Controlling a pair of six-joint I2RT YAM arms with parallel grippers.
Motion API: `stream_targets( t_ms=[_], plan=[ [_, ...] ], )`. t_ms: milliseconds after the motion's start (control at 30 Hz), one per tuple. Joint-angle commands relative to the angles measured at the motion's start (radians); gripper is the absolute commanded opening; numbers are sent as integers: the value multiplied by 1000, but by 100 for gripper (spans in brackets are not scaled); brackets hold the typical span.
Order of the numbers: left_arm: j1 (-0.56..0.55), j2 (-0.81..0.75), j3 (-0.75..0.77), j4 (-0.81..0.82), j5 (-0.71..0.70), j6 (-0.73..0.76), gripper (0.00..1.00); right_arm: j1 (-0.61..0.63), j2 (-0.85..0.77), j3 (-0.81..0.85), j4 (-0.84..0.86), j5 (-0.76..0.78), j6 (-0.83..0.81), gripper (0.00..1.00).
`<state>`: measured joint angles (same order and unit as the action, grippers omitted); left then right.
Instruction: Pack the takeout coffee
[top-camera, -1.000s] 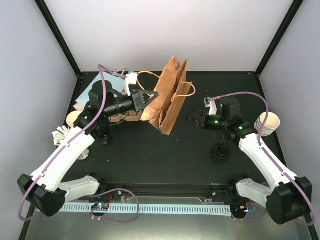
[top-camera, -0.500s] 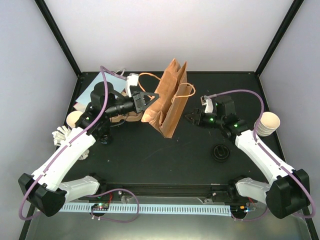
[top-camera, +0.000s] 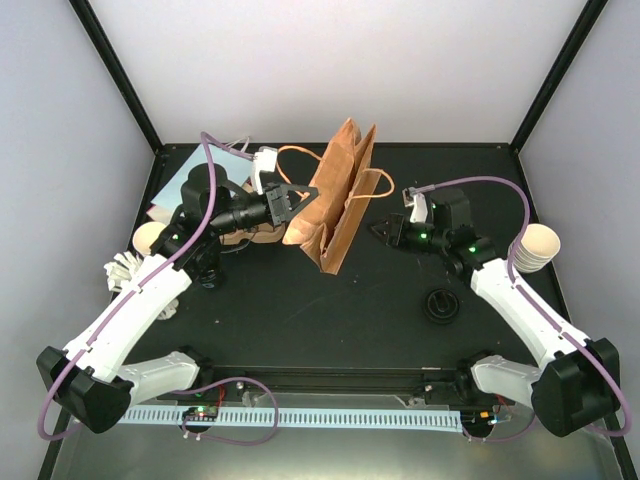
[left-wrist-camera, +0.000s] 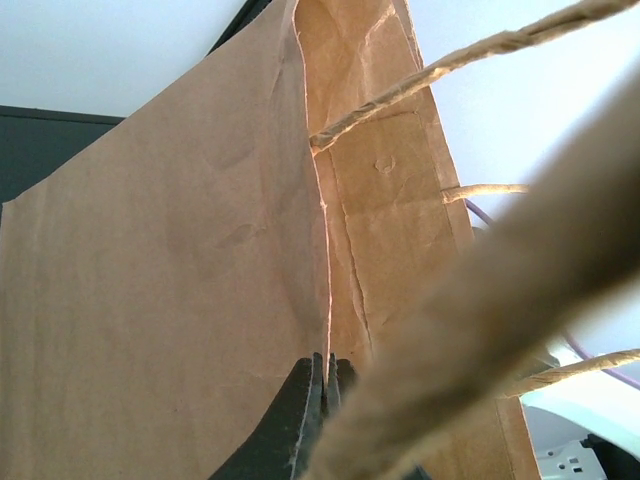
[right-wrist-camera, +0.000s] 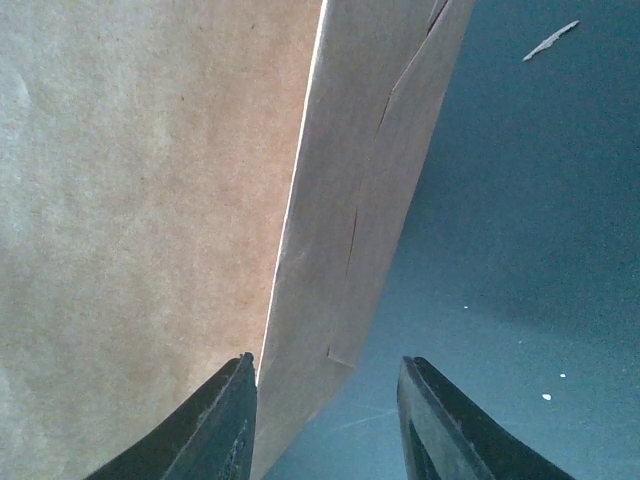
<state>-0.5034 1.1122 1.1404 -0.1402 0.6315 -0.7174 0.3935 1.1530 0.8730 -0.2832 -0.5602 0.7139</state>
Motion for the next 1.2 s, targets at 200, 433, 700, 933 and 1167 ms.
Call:
stream_targets(
  t_ms=[200,433,700,933,1167],
  plan=[
    [6,-25,2,58,26,-12,1,15,45,63,28,-6,5,40],
    [6,-26,1,63,31,-19,1,37,82,87,36,-9,8,39],
    [6,-26,0,69,37,-26,2,39,101,89,29,-3,10,27],
    [8,-26,-2,72,41,-29,1,39,111,92,32,1,17,26],
    [7,-27,-4,68,42,-28,2,39,120,98,37,0,25,24]
  ],
)
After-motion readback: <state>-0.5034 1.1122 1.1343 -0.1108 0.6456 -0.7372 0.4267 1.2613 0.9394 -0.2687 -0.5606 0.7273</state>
